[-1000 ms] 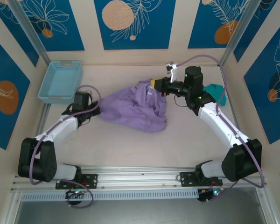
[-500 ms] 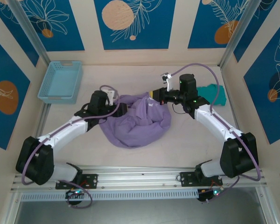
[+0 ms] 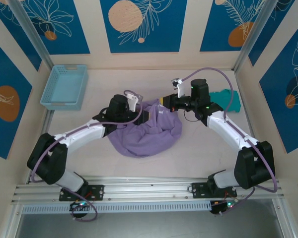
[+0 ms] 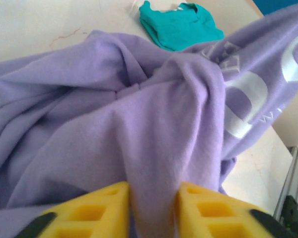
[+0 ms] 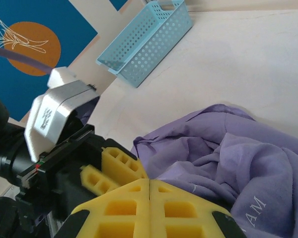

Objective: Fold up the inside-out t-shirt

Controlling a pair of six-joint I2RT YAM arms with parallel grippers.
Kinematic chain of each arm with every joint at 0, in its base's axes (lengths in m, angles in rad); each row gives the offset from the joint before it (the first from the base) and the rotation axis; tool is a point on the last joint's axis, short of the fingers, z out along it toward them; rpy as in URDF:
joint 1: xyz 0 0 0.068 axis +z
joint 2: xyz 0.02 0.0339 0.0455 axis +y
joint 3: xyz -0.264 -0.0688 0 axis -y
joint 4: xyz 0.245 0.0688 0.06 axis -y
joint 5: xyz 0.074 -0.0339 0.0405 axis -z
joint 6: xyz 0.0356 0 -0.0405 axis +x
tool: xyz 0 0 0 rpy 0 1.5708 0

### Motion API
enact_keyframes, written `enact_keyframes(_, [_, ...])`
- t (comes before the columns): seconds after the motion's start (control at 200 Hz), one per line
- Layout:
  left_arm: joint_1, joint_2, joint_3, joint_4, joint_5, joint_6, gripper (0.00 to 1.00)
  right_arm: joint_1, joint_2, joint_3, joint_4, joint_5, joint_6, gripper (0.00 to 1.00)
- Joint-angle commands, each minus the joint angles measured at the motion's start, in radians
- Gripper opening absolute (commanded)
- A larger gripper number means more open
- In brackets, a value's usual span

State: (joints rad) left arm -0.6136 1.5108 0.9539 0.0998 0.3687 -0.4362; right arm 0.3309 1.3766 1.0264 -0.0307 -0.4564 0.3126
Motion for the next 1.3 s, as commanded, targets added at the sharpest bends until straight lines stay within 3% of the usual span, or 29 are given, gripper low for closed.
enact_keyframes(0.0, [0.011, 0.033, 0.088, -0.149, -0.113, 0.079, 0.04, -0.024, -0.073, 0.047, -0.046, -0.011, -0.032, 0.0])
enact_keyframes(0.02, [0.021, 0.032, 0.095, -0.172, -0.138, 0.084, 0.0, -0.034, -0.087, 0.05, -0.051, -0.013, -0.036, 0.0])
enact_keyframes(0.1, [0.072, -0.009, 0.091, -0.212, -0.214, 0.07, 0.0, -0.07, -0.14, 0.051, -0.061, -0.026, -0.039, 0.0])
enact_keyframes(0.255, [0.182, -0.156, -0.037, -0.137, -0.287, 0.0, 0.0, -0.089, -0.191, -0.008, -0.028, -0.041, -0.024, 0.0])
enact_keyframes(0.425, [0.216, -0.179, -0.093, -0.198, -0.381, 0.019, 0.0, -0.08, -0.19, -0.11, 0.036, -0.043, 0.021, 0.0])
enact_keyframes(0.51, [0.214, -0.176, -0.093, -0.246, -0.42, 0.044, 0.09, -0.071, -0.192, -0.155, 0.053, -0.043, 0.036, 0.0])
enact_keyframes(0.665, [0.132, -0.236, -0.098, -0.267, -0.483, 0.121, 0.4, -0.045, -0.191, -0.212, 0.056, -0.035, 0.044, 0.0])
enact_keyframes(0.785, [0.012, -0.253, -0.088, -0.23, -0.441, 0.219, 0.52, -0.036, -0.191, -0.23, 0.048, -0.023, 0.04, 0.0])
enact_keyframes(1.005, [-0.098, -0.106, 0.015, -0.302, -0.414, 0.364, 0.56, -0.034, -0.195, -0.211, 0.03, -0.015, 0.036, 0.0])
enact_keyframes(1.195, [-0.1, 0.011, 0.074, -0.372, -0.515, 0.352, 0.55, -0.035, -0.203, -0.185, 0.004, -0.002, 0.015, 0.0])
enact_keyframes(1.295, [-0.096, 0.049, 0.088, -0.373, -0.516, 0.352, 0.49, -0.039, -0.205, -0.182, 0.002, 0.002, 0.012, 0.0])
